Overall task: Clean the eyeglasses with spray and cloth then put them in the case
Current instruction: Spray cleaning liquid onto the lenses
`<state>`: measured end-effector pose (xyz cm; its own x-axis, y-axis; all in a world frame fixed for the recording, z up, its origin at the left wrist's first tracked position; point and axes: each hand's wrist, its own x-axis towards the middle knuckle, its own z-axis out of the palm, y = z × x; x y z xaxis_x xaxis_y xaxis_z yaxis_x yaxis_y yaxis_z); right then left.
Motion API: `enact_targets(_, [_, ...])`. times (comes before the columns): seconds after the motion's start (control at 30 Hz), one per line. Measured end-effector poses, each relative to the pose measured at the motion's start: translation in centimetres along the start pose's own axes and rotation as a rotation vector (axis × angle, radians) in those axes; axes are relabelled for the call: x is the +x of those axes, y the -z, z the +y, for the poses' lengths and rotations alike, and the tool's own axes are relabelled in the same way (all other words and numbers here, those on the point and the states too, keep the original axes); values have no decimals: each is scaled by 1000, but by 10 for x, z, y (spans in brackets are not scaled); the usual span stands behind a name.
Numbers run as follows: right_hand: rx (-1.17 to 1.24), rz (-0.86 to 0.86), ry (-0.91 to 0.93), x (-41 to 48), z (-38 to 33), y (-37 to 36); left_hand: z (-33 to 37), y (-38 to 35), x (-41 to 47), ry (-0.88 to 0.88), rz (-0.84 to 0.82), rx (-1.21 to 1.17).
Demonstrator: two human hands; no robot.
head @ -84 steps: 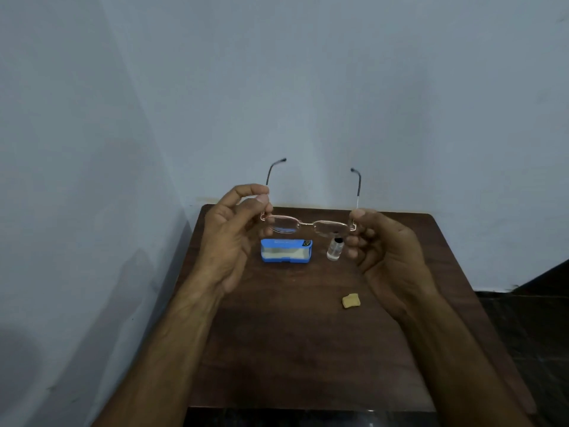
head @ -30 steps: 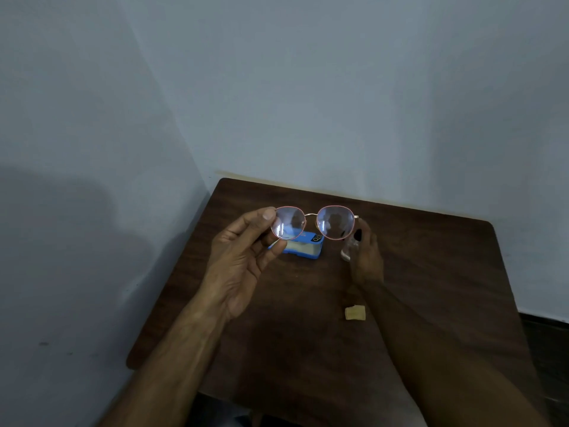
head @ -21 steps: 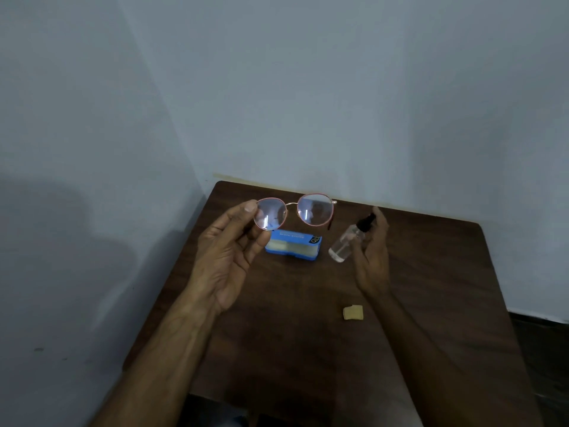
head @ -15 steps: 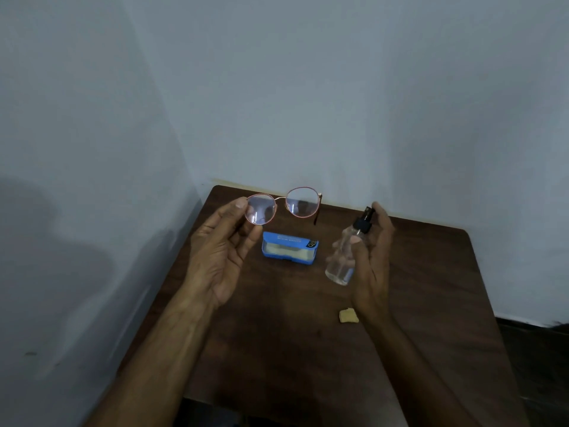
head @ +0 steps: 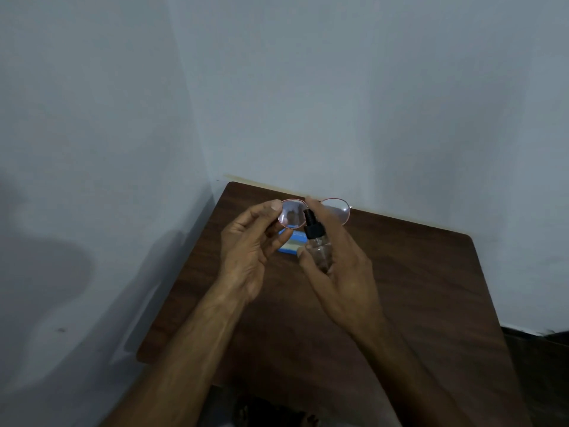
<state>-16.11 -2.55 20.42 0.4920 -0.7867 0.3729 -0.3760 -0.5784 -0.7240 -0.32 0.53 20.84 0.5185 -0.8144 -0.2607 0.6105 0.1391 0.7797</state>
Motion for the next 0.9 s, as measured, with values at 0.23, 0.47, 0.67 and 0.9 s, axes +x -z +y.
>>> enact_targets(0.23, [-179,63,15,-1,-20,-10,9,13,-8,-16,4,8])
enact_targets(0.47, [-220,73,118,-2,-24,-14,12,19,-10,-18,-2,14])
enact_targets(0.67, [-371,73,105,-4,-27,-18,9,21,-14,1,-26,-3])
enact_targets(0.9, [-529,121,92,-4,-23,-18,8,21,-15,2,-35,13])
